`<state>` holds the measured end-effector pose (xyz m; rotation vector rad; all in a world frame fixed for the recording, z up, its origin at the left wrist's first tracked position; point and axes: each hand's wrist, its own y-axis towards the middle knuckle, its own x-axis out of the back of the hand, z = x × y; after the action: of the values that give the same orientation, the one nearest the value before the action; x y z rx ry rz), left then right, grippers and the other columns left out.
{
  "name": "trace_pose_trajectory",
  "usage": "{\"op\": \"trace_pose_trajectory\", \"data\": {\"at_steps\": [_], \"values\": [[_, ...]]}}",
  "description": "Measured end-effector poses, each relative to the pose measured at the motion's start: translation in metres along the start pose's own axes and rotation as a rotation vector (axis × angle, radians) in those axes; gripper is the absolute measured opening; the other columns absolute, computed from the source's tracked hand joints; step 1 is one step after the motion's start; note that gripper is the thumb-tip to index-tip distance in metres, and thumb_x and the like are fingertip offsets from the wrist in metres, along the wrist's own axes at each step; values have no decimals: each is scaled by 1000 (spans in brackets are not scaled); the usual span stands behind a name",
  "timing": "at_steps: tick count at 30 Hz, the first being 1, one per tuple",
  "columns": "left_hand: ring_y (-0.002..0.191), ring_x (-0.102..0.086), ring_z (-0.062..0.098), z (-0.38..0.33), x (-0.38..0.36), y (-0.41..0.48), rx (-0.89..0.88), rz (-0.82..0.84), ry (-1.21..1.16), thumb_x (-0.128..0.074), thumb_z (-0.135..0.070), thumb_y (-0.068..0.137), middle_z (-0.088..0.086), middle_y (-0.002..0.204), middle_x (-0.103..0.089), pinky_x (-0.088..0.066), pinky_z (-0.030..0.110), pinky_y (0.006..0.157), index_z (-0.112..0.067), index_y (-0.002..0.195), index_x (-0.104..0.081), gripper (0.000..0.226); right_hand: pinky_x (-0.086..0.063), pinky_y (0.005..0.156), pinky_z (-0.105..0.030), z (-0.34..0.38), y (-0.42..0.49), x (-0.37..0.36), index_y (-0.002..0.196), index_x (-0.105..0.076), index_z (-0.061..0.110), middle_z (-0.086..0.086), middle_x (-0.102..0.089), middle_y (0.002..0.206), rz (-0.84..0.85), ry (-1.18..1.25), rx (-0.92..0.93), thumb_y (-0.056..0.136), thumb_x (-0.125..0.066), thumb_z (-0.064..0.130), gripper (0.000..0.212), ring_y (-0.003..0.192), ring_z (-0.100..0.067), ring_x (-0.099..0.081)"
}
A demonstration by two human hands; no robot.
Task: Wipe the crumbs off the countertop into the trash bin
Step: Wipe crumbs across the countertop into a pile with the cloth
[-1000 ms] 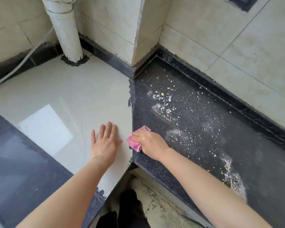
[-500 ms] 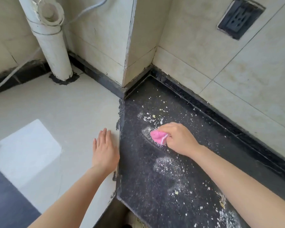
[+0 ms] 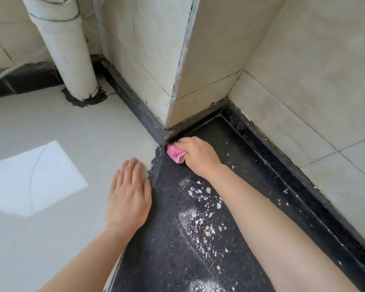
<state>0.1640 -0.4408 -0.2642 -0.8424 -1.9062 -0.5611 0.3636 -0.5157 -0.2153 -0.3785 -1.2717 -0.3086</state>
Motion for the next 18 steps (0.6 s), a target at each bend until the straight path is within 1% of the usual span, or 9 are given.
{"op": "trace_pose_trajectory", "data": {"at_steps": [3, 5, 6, 7, 8, 10, 13, 16, 18], "values": [[146, -18, 21, -1, 3, -1, 3, 17, 14, -34, -29, 99, 4, 154, -31, -11, 36, 120, -13, 142, -36, 46, -51, 76, -41, -10, -23, 15, 100, -75, 22, -3, -68, 109, 184, -44, 108, 84, -52, 8, 31, 97, -28, -59], [146, -17, 20, -3, 4, -1, 10, 26, 20, -30, -31, 100, 4, 154, -30, -10, 36, 120, -13, 142, -35, 47, -53, 64, -41, -17, -34, 32, 75, -71, 20, -1, -70, 86, 444, -101, 108, 74, -53, 10, 21, 79, -24, -63], [146, -16, 20, -3, 4, -1, 12, 27, 26, -27, -33, 99, 3, 154, -30, -10, 36, 120, -13, 143, -35, 48, -50, 58, -41, -22, -33, 39, 68, -66, 16, 0, -66, 73, 515, -96, 77, 74, -54, 13, 13, 68, -22, -61], [146, -17, 19, -3, 4, -1, 16, 29, 32, -25, -34, 99, 3, 154, -30, -10, 36, 120, -14, 143, -35, 50, -47, 56, -41, -28, -27, 46, 66, -62, 14, -2, -63, 67, 511, -61, 39, 77, -56, 17, 13, 62, -23, -57], [146, -18, 19, -3, 3, -1, 15, 29, 36, -23, -36, 97, 3, 154, -31, -11, 35, 120, -14, 142, -36, 51, -50, 60, -43, -34, -17, 52, 68, -64, 14, -4, -65, 70, 435, 1, -7, 81, -57, 22, 17, 65, -24, -58], [145, -20, 19, -1, 1, 0, 16, 16, 43, -24, -37, 96, 2, 152, -33, -12, 35, 120, -15, 141, -37, 51, -52, 65, -36, -44, 9, 61, 73, -71, 17, -2, -68, 76, 218, 86, -80, 90, -55, 35, 29, 71, -22, -62], [142, -25, 21, 1, -2, 0, 14, -12, 40, -29, -37, 95, 3, 149, -38, -19, 37, 118, -17, 136, -40, 47, -40, 58, -28, -47, 36, 47, 74, -71, 9, -2, -54, 68, 60, 78, -123, 92, -49, 46, 47, 65, -19, -50], [141, -27, 21, 3, -4, 1, 20, -15, 35, -28, -39, 95, 2, 147, -40, -24, 40, 117, -18, 135, -40, 46, -50, 79, -36, -48, 17, 23, 101, -74, 15, -8, -64, 101, 45, 129, -191, 91, -43, 50, 48, 91, -27, -60], [141, -26, 21, 3, -4, 1, 23, -17, 35, -28, -39, 95, 2, 148, -39, -23, 40, 117, -18, 135, -40, 46, -51, 81, -40, -51, -10, 20, 111, -72, 23, -7, -64, 109, 38, 168, -169, 89, -43, 43, 41, 95, -29, -60]]}}
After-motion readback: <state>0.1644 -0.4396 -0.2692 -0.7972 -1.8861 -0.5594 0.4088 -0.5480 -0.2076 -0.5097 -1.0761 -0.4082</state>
